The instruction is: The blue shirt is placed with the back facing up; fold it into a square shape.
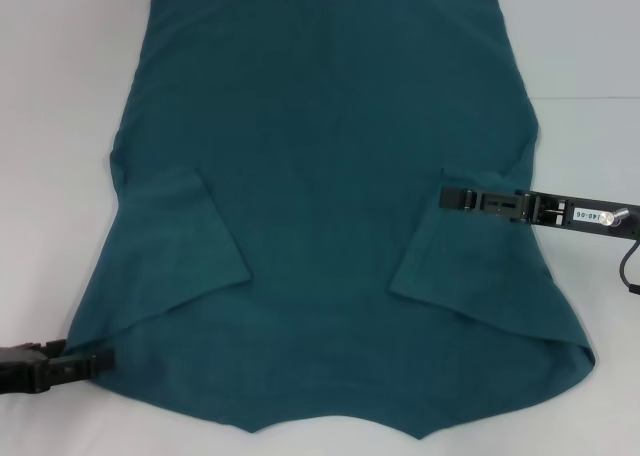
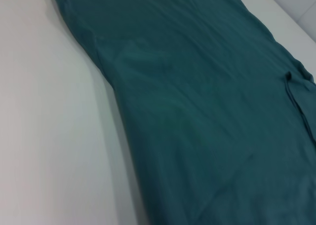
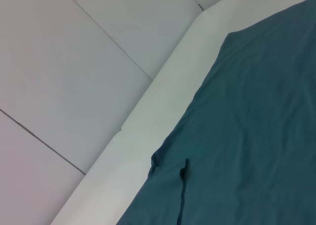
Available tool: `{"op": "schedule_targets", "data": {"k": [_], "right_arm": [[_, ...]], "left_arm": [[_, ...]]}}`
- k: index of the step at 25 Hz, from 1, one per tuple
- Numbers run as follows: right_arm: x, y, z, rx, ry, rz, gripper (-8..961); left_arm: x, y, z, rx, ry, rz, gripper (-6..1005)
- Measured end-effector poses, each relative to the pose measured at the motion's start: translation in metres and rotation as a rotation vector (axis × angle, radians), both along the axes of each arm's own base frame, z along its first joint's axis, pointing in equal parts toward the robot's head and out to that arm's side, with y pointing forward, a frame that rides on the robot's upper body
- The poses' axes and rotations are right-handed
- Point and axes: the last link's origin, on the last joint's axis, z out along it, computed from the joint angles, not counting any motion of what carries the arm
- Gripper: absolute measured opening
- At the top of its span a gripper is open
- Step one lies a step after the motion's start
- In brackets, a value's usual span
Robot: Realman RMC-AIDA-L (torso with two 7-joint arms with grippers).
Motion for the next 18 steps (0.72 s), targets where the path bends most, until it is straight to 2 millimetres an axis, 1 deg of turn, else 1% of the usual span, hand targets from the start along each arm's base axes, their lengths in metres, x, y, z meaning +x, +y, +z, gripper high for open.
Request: {"op": "schedule_targets", "data": {"k": [18], "right_arm": [[0.0017,-0.001,0.0,0.001,0.0,-0.006,899]], "left_arm": [[0.0011,0.0049,0.001,-0.005,0.016,-0.003,921]]}}
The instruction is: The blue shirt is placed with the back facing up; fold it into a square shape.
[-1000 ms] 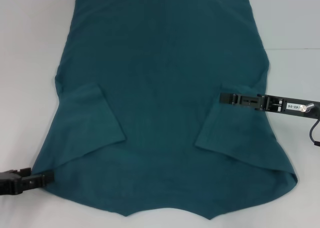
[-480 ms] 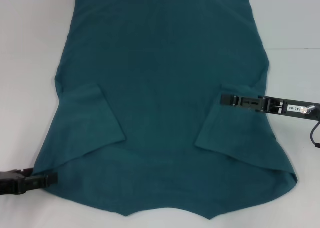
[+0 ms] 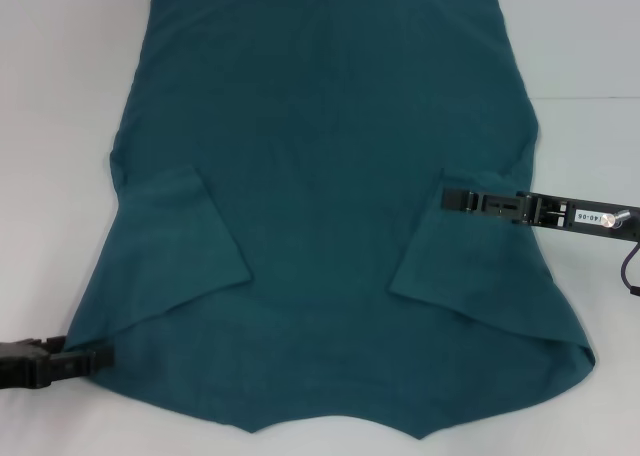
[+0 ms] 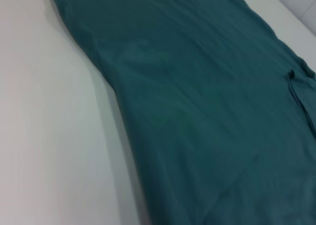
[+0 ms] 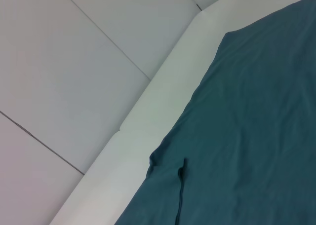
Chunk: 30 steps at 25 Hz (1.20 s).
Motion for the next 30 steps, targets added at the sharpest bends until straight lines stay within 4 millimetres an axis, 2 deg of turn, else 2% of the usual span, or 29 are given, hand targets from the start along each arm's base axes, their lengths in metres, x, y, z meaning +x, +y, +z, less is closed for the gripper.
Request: {"op": "schedule_targets", "data": {"k": [5,11,20,30], "right_arm": [[0.0003,0.0003,0.0001,0.002,-0.002,-0.002,899],[0.0005,0.0006,0.0003,0.004,-0.002,-0.003,898],[0.0006,0.0007,0.0003,0.005,-0.002,-0.004,897],[0.0029,-0.0006,0.0013,0.008,0.004,-0.016,896]], "left_arm": [[-0.0007,0.0004,0.0008,-0.008,0.007,0.008,920],[-0.0015,0.0,0.0013,-0.01,0.009,0.013,790],[-0.0054,-0.0015,0.0037,-0.012,0.023,0.029,768],[0.0013,0.0048,0.0007,-0.031,0.02,0.003,751]]}}
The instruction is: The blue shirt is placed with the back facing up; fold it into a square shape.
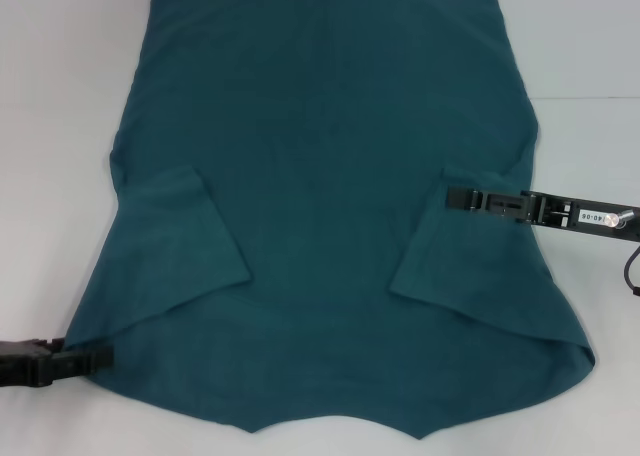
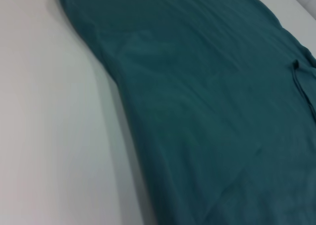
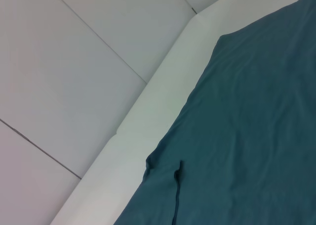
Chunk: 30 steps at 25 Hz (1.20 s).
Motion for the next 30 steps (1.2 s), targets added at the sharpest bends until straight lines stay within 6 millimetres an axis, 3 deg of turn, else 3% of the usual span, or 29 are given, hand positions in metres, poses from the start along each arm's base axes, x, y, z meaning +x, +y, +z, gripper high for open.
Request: {"op": "schedule_targets", "data": {"k": [11,21,30], "right_arm": [[0.0,0.0,0.001,0.001,0.002,0.001,895],[0.001,-0.001,0.001,0.001,0.003,0.0,894],[0.011,-0.003,0.007,-0.037,-0.033,-0.045,895]], "left_arm": [[0.001,0.006,0.0,-0.009,0.009,0.023,732],[0.001,0.013,0.0,0.003,0.026,0.037,296],[0.006,0.018,0.002,0.006,0.02,0.031,109]]}}
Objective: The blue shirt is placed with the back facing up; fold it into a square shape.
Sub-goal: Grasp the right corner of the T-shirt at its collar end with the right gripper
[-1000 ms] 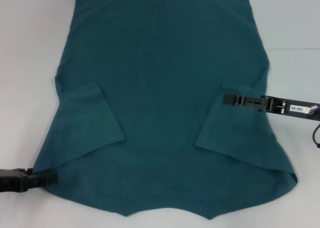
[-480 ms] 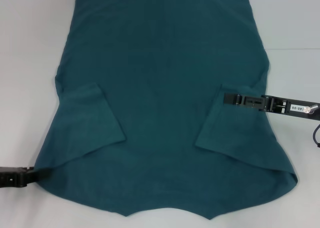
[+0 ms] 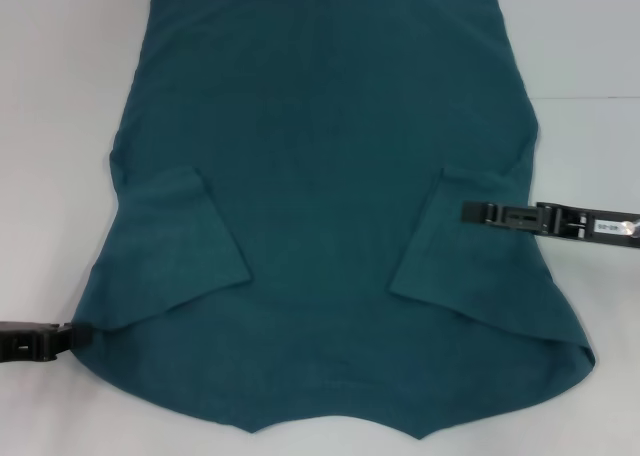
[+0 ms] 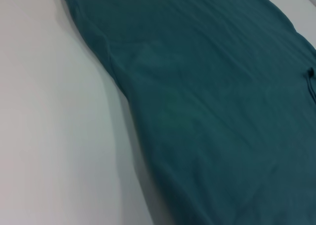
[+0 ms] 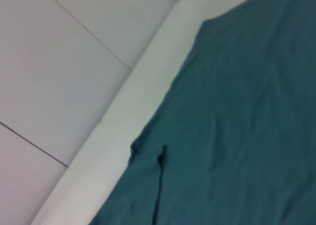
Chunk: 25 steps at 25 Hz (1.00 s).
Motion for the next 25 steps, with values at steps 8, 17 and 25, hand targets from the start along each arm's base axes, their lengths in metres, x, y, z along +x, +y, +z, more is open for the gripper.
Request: {"op": "schedule_targets", "data": {"k": [8,17,25], "right_arm": [[0.025,-0.012,0.017,-0.096,-0.068,-0.096,895],[0.051,-0.038,0.033,-0.16,-0.107,-0.183,896],[0.07,-0.054,0.038,-0.164,-0.121,-0.241,895]], "left_arm": [[0.004,0.004,0.002,0.006,-0.011,-0.005,17],[0.008,0.008,0.003,0.029,-0.039,-0.014,18],[0.01,0.011,0.003,0.042,-0.05,-0.016,17]]}}
